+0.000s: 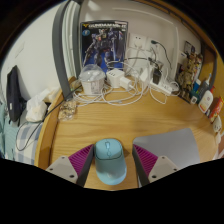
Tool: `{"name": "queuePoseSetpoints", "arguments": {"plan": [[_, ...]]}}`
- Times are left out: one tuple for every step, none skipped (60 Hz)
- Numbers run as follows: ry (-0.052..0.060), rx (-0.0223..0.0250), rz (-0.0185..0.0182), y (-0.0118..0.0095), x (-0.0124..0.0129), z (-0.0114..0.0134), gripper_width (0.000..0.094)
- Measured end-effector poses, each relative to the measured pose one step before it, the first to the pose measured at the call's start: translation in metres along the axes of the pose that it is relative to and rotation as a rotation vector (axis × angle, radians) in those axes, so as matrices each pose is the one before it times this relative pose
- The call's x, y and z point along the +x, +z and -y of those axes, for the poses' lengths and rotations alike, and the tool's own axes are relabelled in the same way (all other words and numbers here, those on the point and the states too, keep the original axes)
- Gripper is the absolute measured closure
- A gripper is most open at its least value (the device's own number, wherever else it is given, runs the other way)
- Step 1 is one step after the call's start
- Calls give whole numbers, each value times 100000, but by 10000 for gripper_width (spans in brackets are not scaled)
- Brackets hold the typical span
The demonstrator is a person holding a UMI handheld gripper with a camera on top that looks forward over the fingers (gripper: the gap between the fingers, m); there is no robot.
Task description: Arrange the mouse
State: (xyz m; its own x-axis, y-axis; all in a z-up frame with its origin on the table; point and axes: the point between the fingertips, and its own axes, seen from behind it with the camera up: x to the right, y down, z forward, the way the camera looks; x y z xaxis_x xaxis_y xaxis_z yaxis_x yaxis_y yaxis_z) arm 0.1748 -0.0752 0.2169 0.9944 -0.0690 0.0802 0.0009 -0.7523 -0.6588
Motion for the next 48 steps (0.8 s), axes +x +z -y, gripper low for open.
{"name": "queuePoseSetpoints", "arguments": {"plan": [[493, -182, -97, -147, 207, 137, 179], [429, -207, -75, -80, 138, 94, 184], [370, -258, -107, -81, 113, 25, 193], [359, -212, -93, -92, 71, -32, 201], [183, -499, 59, -14, 427, 869, 209], [216, -383, -26, -146, 66, -429, 217], [300, -160, -150, -125, 109, -114, 226], [626, 189, 1, 350, -207, -698, 230], [354, -231, -179, -96, 25, -126, 236], [186, -181, -53, -76, 60, -119, 243], [111, -100, 70, -80, -9, -192, 252], [146, -32, 172, -87, -44, -186, 265], [221, -31, 239, -84, -135, -397, 277], [-265, -210, 322, -362, 349, 1006, 292], [405, 1203, 968, 665, -1370, -1091, 308], [168, 42, 477, -7, -132, -36, 330], [-3, 122, 342, 3, -98, -58, 354], [-269, 201, 113, 10, -43, -45, 356], [-493, 392, 140, 10, -93, -1, 368], [-660, 238, 221, 38, -169, -51, 375], [-955, 286, 91, -314, -25, 365, 385], [-355, 1065, 279, 164, 194, -275, 385], [-605, 172, 446, 21, -72, -36, 416], [-918, 60, 251, 13, -43, -48, 436], [-706, 90, 249, 25, -91, -44, 455], [-313, -42, 138, 25, -71, -98, 465], [-18, -213, -244, -51, -461, 261, 477], [-34, -141, 97, 36, -117, -53, 509], [-268, -384, 154, 40, -101, -122, 516], [-527, -29, 180, 63, -103, -57, 539], [-559, -443, 148, 46, -40, -149, 540], [195, 237, 38, -208, 924, 166, 552], [2, -253, 49, 3, 4, -22, 565], [-255, -196, 44, 63, -87, 3, 564], [-344, -189, 100, 35, -87, -9, 565], [-19, -118, 76, 39, -59, 22, 566], [213, -145, 63, 25, -22, 21, 567], [-115, 33, 77, -14, 15, 44, 566], [-478, -282, -99, 362, -952, 143, 567], [-339, 333, 219, 87, 50, -46, 566], [147, -265, 847, -561, 1053, -106, 568], [406, 26, 406, -4, 243, 47, 567], [274, -86, 476, 15, 39, 27, 568], [200, -194, 721, -93, 32, 26, 568], [49, -323, 801, -121, -24, -8, 567], [-190, -313, 678, -212, -81, -31, 567], [-296, 149, 185, 531, -1415, 291, 567], [-528, -72, 952, -1019, 568, -81, 568]]}}
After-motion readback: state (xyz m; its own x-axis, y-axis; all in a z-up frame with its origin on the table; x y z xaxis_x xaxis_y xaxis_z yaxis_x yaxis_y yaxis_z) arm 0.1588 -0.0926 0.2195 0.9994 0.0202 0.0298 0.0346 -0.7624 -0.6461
